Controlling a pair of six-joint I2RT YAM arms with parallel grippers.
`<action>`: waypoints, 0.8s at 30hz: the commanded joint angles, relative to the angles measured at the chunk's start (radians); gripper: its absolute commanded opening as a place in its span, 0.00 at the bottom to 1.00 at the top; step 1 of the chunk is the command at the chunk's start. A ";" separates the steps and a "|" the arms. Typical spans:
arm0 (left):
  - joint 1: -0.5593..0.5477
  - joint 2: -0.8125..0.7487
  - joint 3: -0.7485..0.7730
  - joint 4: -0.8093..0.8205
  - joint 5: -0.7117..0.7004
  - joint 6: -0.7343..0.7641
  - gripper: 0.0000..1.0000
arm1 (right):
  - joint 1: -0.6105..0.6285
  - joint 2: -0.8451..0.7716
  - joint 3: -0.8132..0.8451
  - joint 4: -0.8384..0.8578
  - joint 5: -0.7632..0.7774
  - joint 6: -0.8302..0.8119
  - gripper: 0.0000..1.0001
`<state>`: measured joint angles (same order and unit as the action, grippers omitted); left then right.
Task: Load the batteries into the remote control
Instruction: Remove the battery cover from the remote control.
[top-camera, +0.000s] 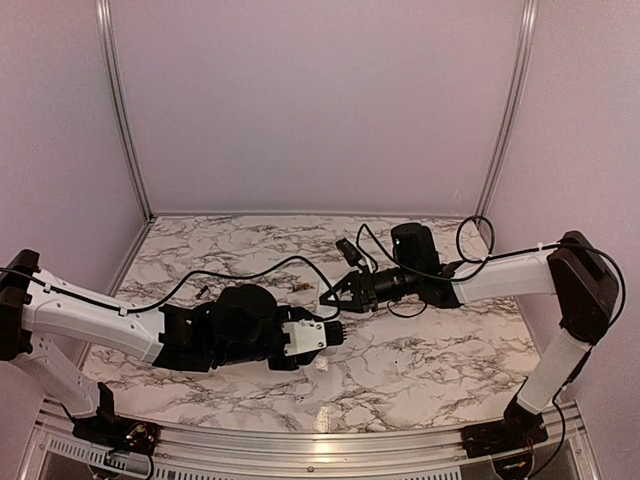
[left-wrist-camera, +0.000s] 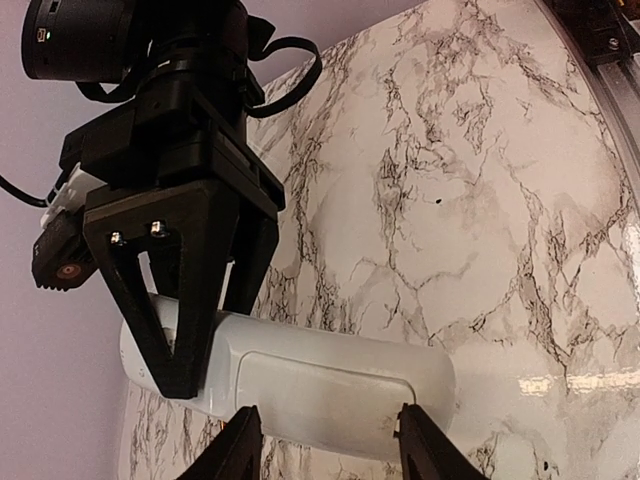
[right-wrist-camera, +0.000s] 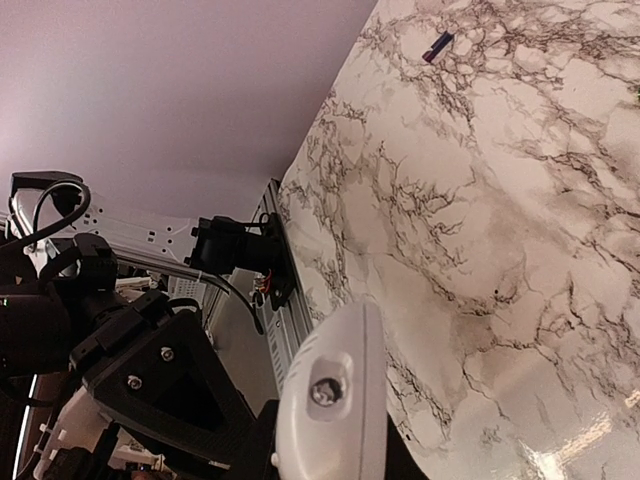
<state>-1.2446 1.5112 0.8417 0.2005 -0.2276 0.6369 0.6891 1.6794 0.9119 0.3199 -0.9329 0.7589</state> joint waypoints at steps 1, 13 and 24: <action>0.002 -0.027 0.051 -0.036 -0.006 0.006 0.49 | 0.006 0.018 0.020 0.018 -0.017 0.004 0.00; -0.001 -0.043 0.046 -0.056 0.019 0.005 0.49 | -0.019 0.010 0.000 0.094 -0.028 0.069 0.00; -0.001 -0.036 0.043 -0.073 0.016 0.000 0.49 | -0.033 0.008 -0.007 0.135 -0.040 0.097 0.00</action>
<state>-1.2476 1.4879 0.8665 0.1562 -0.2173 0.6376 0.6678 1.6890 0.9096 0.4145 -0.9577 0.8421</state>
